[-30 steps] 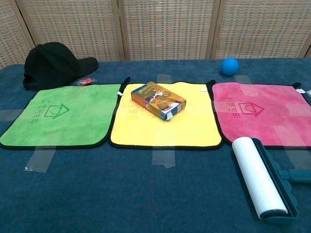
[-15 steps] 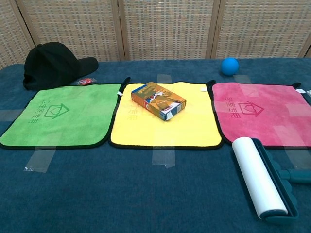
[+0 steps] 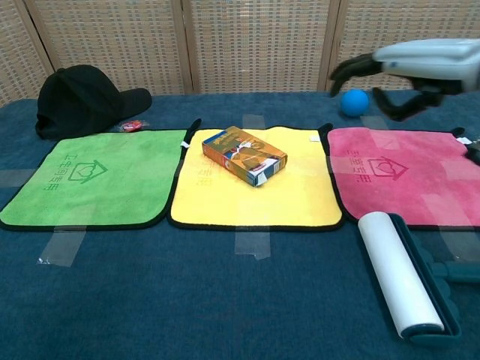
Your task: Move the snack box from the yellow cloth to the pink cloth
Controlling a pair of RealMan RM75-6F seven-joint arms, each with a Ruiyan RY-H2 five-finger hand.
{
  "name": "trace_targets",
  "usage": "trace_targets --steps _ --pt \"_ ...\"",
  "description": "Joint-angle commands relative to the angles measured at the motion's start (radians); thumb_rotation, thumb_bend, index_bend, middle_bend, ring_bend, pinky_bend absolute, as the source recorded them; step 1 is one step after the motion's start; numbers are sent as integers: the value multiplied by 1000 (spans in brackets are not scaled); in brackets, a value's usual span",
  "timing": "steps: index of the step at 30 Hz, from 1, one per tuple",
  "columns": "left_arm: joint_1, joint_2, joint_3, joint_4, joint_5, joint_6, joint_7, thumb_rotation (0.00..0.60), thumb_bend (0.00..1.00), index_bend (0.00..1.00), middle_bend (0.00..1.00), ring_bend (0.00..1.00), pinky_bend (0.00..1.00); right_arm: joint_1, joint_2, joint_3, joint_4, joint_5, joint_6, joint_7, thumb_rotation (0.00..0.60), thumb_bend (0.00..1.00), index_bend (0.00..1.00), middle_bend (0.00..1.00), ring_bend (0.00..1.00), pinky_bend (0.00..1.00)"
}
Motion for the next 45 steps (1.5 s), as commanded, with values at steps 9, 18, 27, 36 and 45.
trace_targets --steps 9,18,27,36,45 --pt "-17 -7 -34 26 -82 -40 0 600 0 0 0 0 0 412 -346 109 388 226 -365 18 600 1000 171 163 134 113" --pt "-19 -3 -49 38 -124 -55 -12 600 0 0 0 0 0 563 -544 98 664 297 -447 22 600 1000 162 155 149 123" --pt "-25 -4 -50 45 -137 -70 -14 600 0 0 0 0 0 641 -670 88 872 352 -496 6 600 1000 168 165 149 123" --pt "-30 -5 -55 56 -155 -85 -22 600 0 0 0 0 0 677 -733 62 993 365 -549 -5 600 1000 246 240 167 123" --pt "-29 -3 -51 54 -150 -82 -28 600 0 0 0 0 0 651 -685 24 927 317 -517 -9 600 1000 358 350 244 144"
